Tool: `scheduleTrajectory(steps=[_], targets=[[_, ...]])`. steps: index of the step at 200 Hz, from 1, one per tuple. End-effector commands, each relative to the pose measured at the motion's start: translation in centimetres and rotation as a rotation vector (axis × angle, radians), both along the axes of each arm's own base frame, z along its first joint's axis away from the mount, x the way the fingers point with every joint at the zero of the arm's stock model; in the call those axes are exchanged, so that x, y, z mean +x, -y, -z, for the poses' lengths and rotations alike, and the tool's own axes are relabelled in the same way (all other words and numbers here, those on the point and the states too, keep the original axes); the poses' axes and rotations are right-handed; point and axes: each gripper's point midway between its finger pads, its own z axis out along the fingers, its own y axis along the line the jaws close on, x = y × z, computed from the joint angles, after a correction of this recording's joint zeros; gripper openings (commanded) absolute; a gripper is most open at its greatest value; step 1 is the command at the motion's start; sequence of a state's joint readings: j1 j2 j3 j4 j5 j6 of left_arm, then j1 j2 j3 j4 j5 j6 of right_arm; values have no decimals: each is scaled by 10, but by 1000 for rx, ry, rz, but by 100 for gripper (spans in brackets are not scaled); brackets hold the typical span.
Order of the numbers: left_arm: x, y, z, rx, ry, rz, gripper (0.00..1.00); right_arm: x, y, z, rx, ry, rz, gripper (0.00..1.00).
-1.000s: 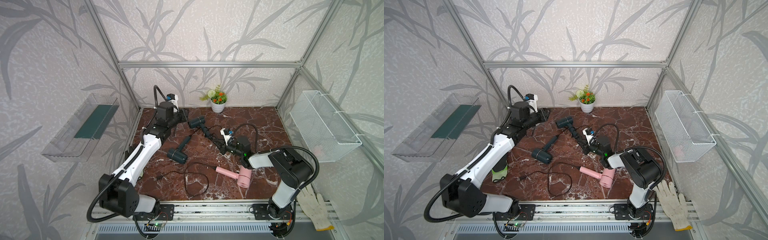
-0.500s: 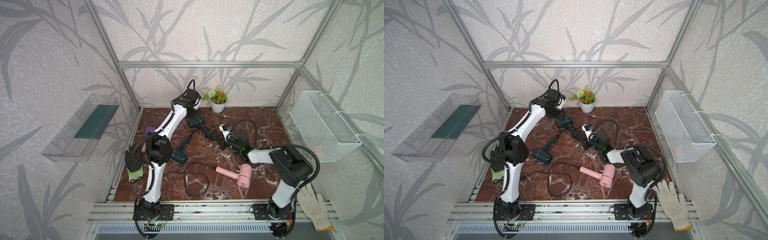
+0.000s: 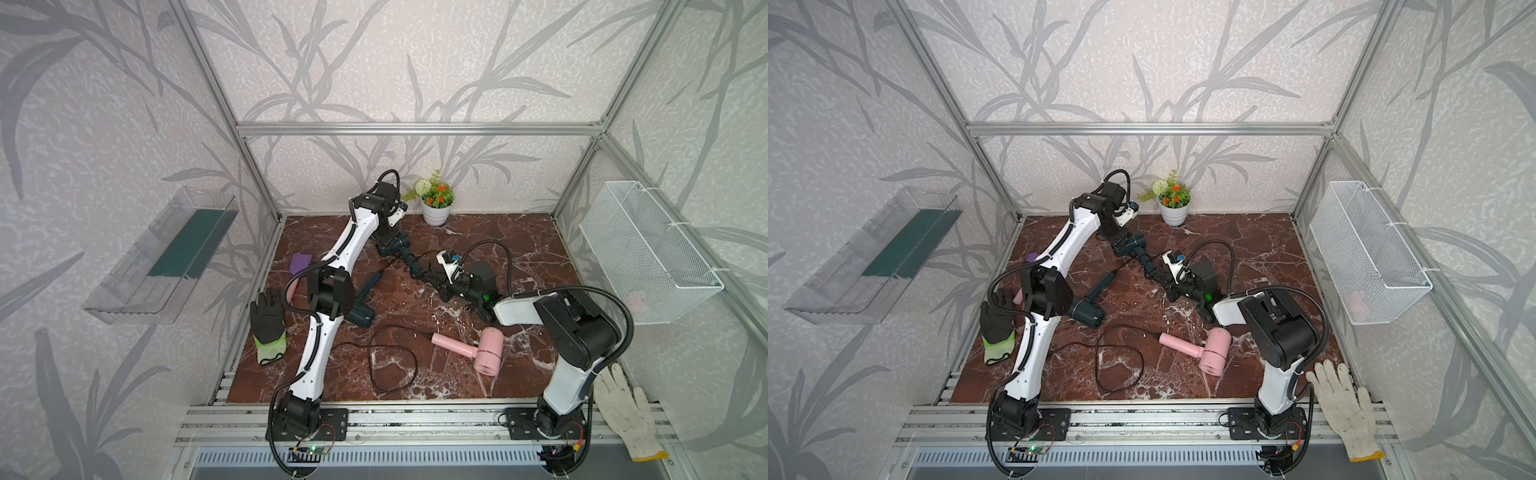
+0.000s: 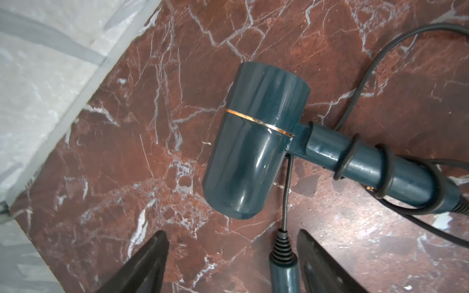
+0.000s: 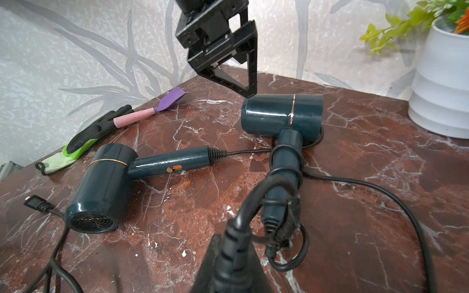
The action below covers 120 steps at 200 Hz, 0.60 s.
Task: Wrap the cord around the hair dryer
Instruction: Pick up the hair dryer from the center of the board.
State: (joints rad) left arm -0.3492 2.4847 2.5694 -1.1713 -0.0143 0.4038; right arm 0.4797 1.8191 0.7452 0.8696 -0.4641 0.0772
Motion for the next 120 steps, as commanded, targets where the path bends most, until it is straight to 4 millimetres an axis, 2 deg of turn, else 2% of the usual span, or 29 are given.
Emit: scheduleTrajectory(steps=[1, 48, 120], targets=[[4, 9, 19, 8, -23, 127, 79, 6, -5, -11, 23, 47, -18, 0], [14, 18, 43, -12, -30, 184, 79, 7, -7, -10, 31, 42, -26, 0], [19, 10, 85, 36, -71, 233, 77, 11, -11, -7, 32, 34, -36, 0]])
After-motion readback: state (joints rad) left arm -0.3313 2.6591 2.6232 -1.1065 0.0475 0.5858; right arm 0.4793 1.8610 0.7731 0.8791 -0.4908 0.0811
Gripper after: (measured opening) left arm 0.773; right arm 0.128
